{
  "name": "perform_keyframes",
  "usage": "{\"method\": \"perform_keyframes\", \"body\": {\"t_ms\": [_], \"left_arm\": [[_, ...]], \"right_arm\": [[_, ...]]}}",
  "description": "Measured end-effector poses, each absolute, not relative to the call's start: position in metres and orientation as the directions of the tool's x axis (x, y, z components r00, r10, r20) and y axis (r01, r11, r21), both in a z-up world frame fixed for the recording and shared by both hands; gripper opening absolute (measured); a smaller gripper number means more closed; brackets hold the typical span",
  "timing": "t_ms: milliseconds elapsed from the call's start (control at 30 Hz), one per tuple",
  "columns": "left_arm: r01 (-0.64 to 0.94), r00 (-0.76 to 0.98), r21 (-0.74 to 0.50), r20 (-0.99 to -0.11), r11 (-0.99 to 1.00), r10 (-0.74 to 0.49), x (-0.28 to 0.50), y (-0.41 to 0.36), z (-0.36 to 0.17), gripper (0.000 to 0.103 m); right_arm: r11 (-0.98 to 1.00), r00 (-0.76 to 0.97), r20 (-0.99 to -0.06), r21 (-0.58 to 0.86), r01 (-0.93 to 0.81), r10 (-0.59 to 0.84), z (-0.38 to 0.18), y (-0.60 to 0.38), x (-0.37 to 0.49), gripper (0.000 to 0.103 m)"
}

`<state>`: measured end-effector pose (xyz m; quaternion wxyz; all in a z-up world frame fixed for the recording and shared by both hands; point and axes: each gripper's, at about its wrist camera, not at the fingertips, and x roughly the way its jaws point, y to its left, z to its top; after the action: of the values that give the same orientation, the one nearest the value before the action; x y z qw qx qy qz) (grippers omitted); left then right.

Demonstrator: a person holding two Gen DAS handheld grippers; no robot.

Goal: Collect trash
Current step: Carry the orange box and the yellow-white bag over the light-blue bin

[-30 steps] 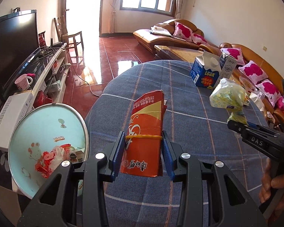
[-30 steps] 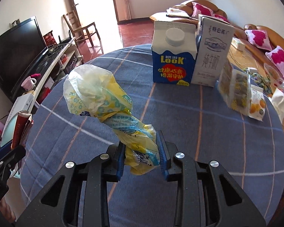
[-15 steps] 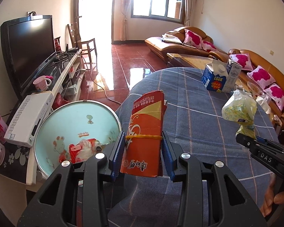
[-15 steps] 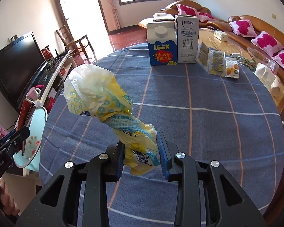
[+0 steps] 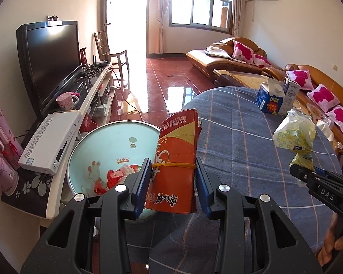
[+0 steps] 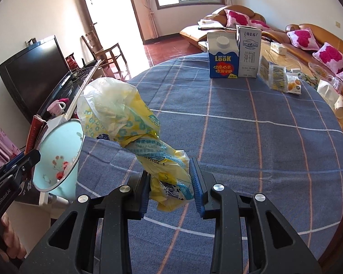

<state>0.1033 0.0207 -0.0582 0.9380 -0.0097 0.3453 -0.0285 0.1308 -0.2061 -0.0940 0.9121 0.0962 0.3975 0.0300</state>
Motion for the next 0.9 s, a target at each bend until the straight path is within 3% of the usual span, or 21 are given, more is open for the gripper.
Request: {"method": "perform_keyframes", "body": {"t_ms": [900], "left_arm": [[-0.077, 0.774, -0.087, -0.633, 0.993, 0.004, 0.101, 0.092, -0.058, 0.038]], "right_arm": [[0.974, 0.665, -0.713, 0.192, -0.118, 0.222, -0.076, -0.128, 0.137, 0.033]]}}
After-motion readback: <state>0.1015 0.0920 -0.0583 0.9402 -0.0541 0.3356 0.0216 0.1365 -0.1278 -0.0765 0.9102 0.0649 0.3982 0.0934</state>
